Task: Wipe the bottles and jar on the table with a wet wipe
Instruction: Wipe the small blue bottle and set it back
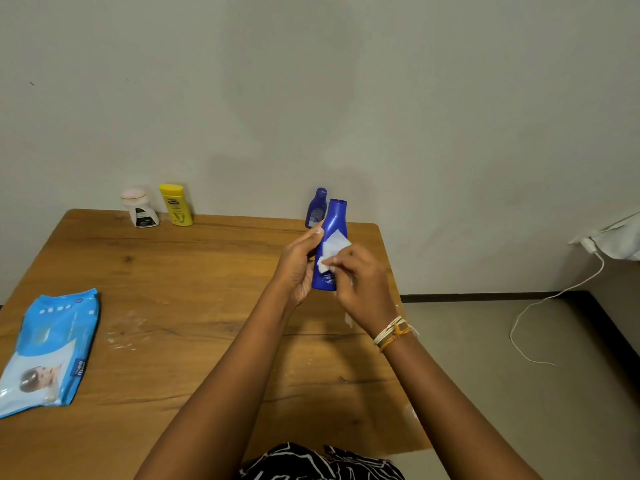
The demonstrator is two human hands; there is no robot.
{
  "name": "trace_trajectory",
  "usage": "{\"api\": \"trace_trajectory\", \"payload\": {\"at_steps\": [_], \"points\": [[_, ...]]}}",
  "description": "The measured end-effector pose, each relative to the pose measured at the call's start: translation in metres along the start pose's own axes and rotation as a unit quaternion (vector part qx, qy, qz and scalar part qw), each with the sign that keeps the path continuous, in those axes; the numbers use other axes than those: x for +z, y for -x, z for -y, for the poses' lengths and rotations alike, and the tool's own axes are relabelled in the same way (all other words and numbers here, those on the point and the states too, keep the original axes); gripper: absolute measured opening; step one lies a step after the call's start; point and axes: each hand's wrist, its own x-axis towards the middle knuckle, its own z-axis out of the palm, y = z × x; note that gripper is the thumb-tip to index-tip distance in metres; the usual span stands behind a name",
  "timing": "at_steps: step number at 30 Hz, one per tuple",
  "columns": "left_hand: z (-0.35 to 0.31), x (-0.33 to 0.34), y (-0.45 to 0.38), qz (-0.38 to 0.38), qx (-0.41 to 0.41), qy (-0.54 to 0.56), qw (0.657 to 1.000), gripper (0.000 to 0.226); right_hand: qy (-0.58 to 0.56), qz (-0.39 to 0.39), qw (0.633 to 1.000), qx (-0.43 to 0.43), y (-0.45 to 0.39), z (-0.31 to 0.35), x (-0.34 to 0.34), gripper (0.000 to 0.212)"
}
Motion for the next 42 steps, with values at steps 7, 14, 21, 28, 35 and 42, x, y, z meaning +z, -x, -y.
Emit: {"api": "trace_trajectory", "payload": {"at_steps": [7, 14, 21, 28, 35, 42], "points": [[0.005, -0.002, -0.001, -0.004, 0.011, 0.0, 1.0, 0.039, -0.013, -0.083, 0.995, 0.047, -0.025, -0.005, 0.002, 0.023], [0.001, -0.011, -0.001, -0.025, 0.013, 0.016, 0.999, 0.033, 0.025, 0.072, 0.995, -0.066, 0.028, -0.017, 0.006, 0.018], [0.009, -0.012, 0.005, 0.009, 0.041, -0.171, 0.984, 0.037, -0.213, -0.175, 0.934, 0.228, -0.005, -0.002, -0.019, 0.014], [0.006, -0.014, 0.009, 0.093, 0.072, -0.264, 0.957, 0.051, -0.316, -0.26, 0.871, 0.273, -0.045, 0.015, -0.044, 0.01], [0.008, -0.007, 0.009, 0.09, 0.076, -0.267, 0.957, 0.05, -0.093, -0.091, 0.988, 0.077, -0.023, 0.021, -0.026, 0.021], [0.018, -0.008, 0.011, 0.082, 0.068, -0.265, 0.958, 0.027, 0.118, -0.061, 0.99, -0.042, -0.004, 0.003, -0.016, 0.048]]}}
